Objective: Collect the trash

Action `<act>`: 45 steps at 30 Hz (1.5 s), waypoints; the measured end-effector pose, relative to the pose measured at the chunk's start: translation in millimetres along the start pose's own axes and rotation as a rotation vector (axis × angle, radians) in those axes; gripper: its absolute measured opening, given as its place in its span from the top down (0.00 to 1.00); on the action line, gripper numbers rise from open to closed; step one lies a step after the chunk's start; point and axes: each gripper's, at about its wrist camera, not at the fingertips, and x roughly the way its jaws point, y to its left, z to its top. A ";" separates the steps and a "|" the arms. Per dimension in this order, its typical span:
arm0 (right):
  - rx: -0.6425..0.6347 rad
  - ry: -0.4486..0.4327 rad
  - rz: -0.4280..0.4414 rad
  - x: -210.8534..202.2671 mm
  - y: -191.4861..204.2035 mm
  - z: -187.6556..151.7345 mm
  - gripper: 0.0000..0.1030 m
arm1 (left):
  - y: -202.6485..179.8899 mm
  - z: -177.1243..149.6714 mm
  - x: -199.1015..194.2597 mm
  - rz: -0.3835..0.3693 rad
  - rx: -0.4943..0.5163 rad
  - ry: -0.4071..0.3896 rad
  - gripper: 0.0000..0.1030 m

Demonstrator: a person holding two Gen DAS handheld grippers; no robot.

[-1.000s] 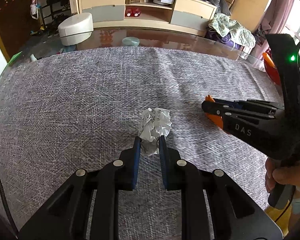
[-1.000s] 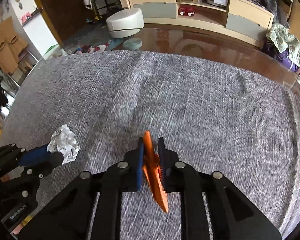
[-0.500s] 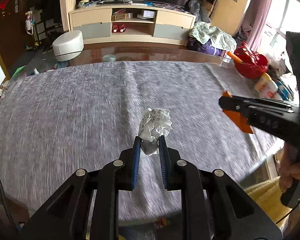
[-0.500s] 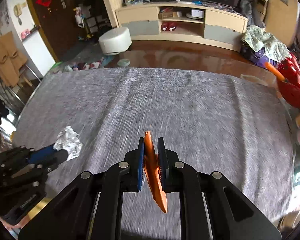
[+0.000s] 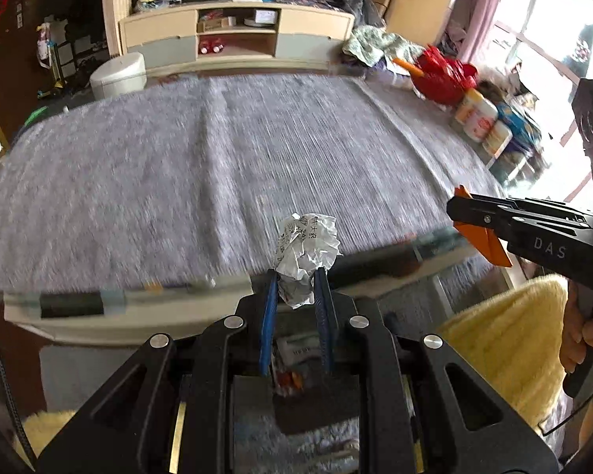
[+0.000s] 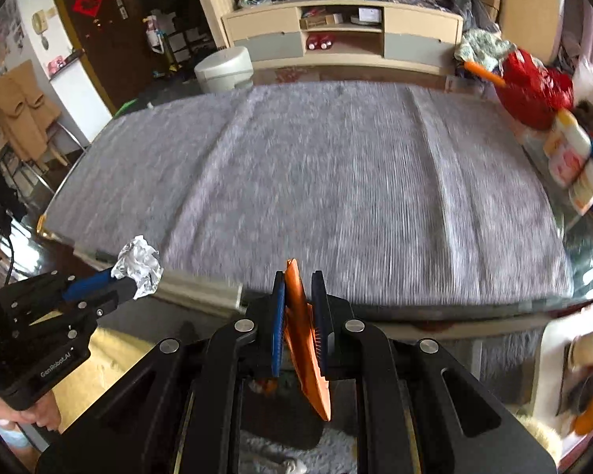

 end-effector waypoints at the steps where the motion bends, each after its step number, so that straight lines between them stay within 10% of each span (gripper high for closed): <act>1: 0.003 0.006 0.003 2.1 -0.5 -9.6 0.86 | -2.5 -7.3 1.7 -0.007 0.004 0.008 0.83; 16: 0.125 0.122 0.102 70.4 -10.1 -98.9 0.86 | -16.7 -91.1 67.2 -0.054 0.011 0.178 0.83; 33: 0.125 0.247 0.063 130.6 -6.0 -105.7 0.82 | -14.0 -107.2 128.3 -0.096 -0.013 0.309 0.82; 45: 0.122 0.201 0.006 119.6 -13.5 -91.7 0.32 | -2.5 -98.6 123.0 -0.038 -0.027 0.294 0.49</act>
